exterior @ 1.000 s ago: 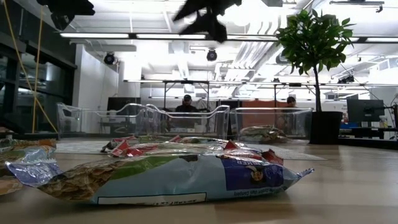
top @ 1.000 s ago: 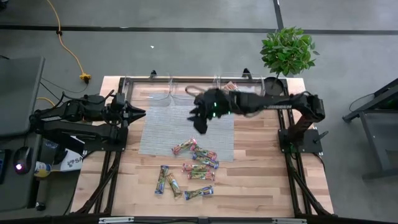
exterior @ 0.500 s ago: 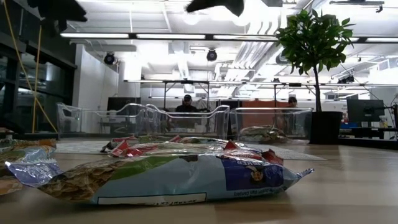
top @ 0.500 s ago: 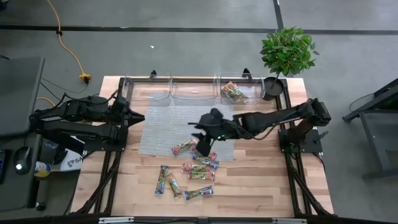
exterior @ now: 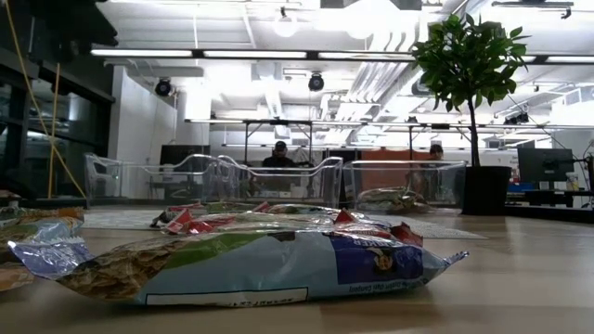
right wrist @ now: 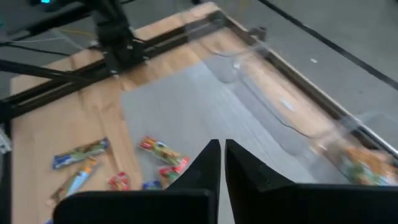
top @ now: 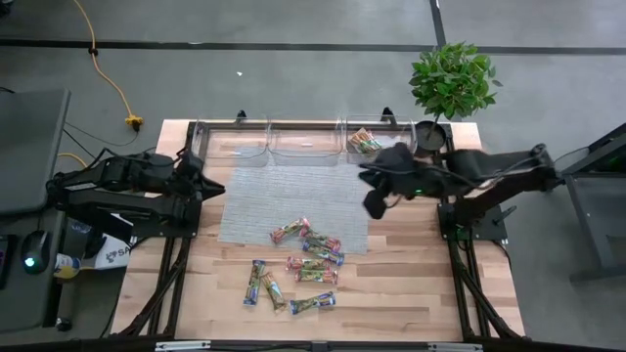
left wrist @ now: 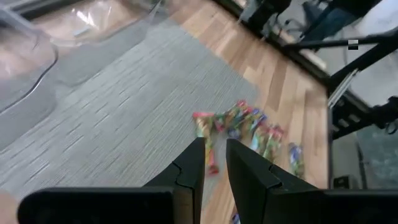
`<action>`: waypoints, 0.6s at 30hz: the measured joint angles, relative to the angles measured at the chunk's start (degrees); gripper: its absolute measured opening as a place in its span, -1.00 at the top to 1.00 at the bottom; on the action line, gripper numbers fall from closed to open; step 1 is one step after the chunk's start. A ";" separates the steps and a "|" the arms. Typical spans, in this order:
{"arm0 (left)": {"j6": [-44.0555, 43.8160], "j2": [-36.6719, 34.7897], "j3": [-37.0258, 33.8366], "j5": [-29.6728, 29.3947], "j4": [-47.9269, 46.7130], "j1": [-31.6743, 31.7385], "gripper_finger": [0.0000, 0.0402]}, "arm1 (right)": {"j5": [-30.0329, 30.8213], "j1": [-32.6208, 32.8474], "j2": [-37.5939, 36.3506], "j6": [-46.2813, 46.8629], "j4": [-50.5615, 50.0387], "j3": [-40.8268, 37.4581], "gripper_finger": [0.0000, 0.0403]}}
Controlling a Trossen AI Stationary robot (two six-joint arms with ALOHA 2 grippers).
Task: Pick and place Granola Bars by type
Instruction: Put the yellow granola bar into the right transparent bin
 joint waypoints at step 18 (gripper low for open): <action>-21.52 -0.92 -3.18 -3.90 -6.95 -0.02 0.68 | 15.15 14.50 -17.39 7.95 -27.05 -0.02 1.00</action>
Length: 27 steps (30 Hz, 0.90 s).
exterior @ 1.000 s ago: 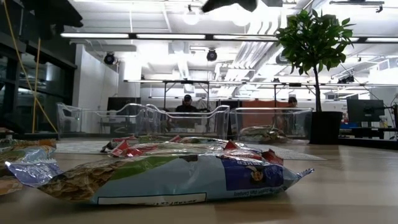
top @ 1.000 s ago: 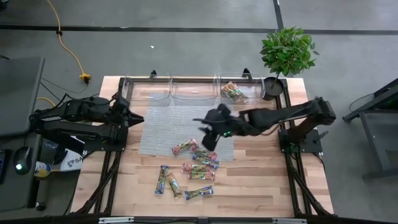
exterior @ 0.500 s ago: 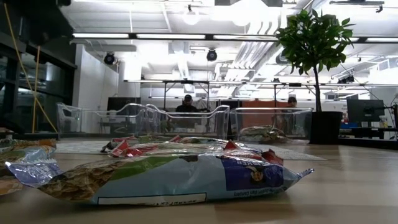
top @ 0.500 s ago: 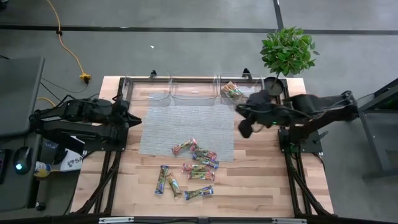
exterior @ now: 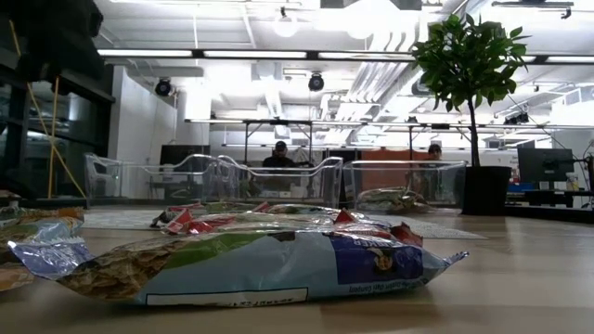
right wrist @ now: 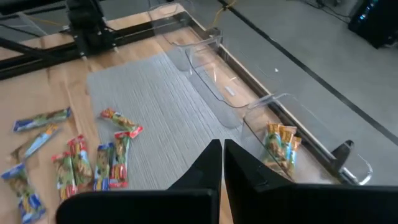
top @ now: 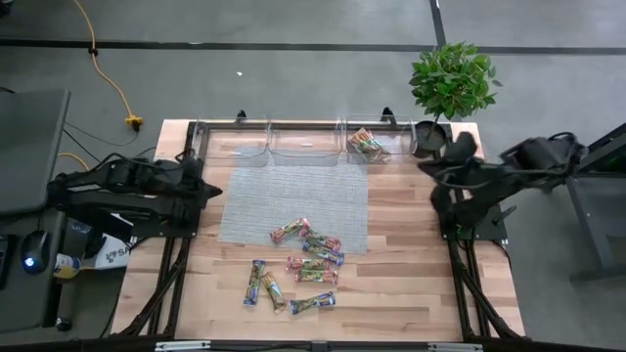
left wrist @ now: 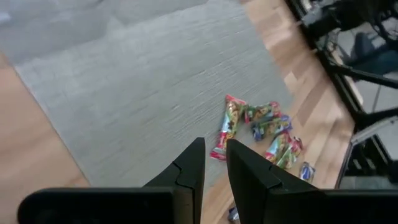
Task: Pick and place Granola Bars by type
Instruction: Put the yellow granola bar into the right transparent bin
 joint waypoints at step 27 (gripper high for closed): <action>-42.58 34.47 17.04 -15.99 2.29 -30.17 0.68 | 1.83 6.94 -28.85 4.47 8.87 -28.97 1.00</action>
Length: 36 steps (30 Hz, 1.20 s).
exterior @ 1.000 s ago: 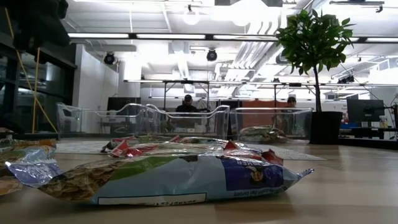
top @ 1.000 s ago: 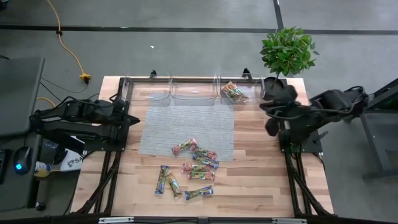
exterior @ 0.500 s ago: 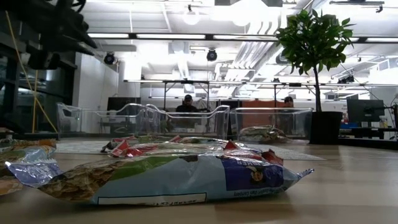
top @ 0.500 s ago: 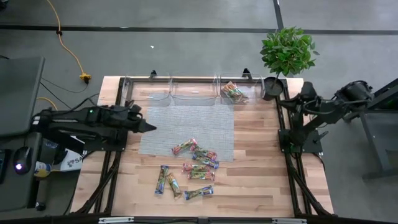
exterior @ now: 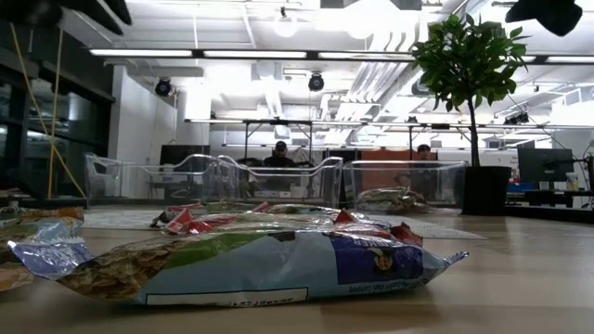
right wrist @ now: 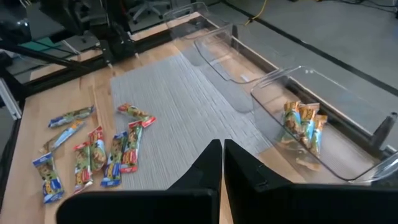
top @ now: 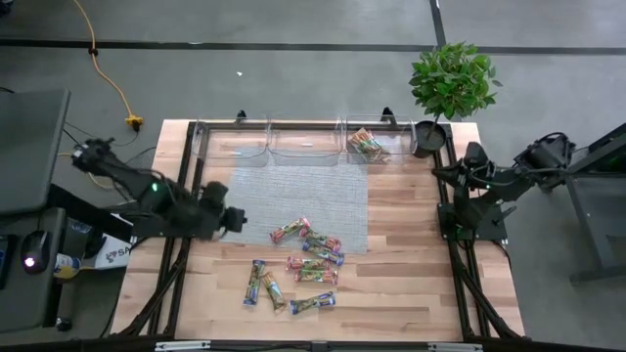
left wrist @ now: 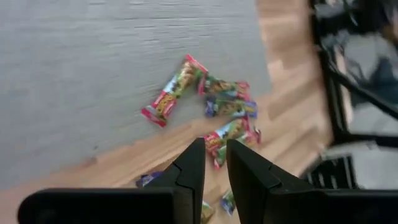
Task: Pick and place Granola Bars by type
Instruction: Put the yellow granola bar into the right transparent bin
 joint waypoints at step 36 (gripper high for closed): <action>-36.32 48.46 19.93 15.67 9.93 -6.48 0.68 | -6.49 -0.04 -0.50 -19.69 17.66 -1.72 1.00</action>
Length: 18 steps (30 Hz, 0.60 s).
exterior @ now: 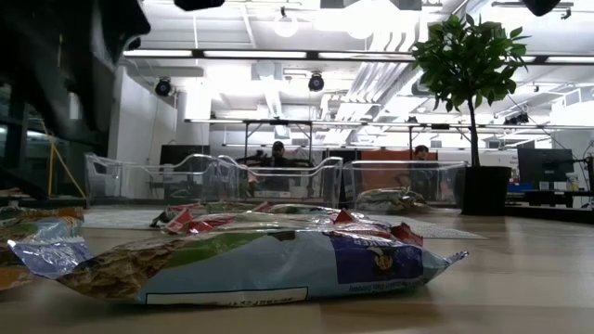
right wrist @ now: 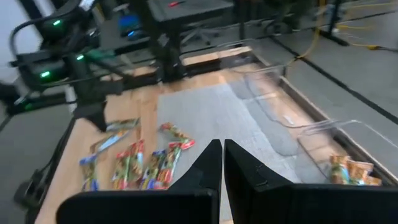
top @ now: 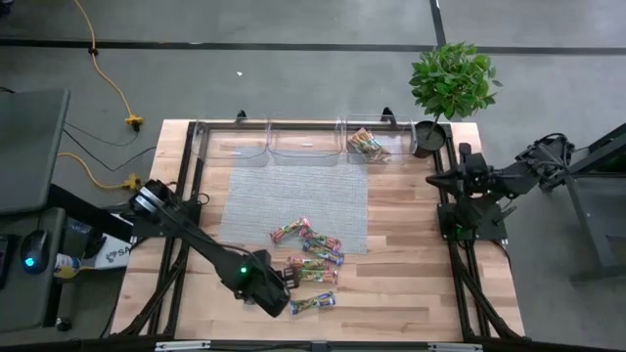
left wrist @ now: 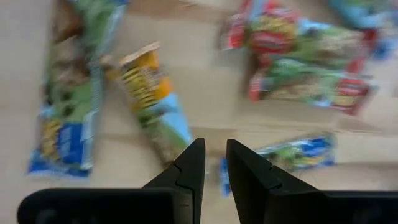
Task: Pick and place Granola Bars by type
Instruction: Put the yellow granola bar into the right transparent bin
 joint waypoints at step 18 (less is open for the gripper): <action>0.98 4.00 5.06 9.88 -5.65 0.22 0.68 | -14.72 0.00 -0.07 -6.92 -0.03 0.04 1.00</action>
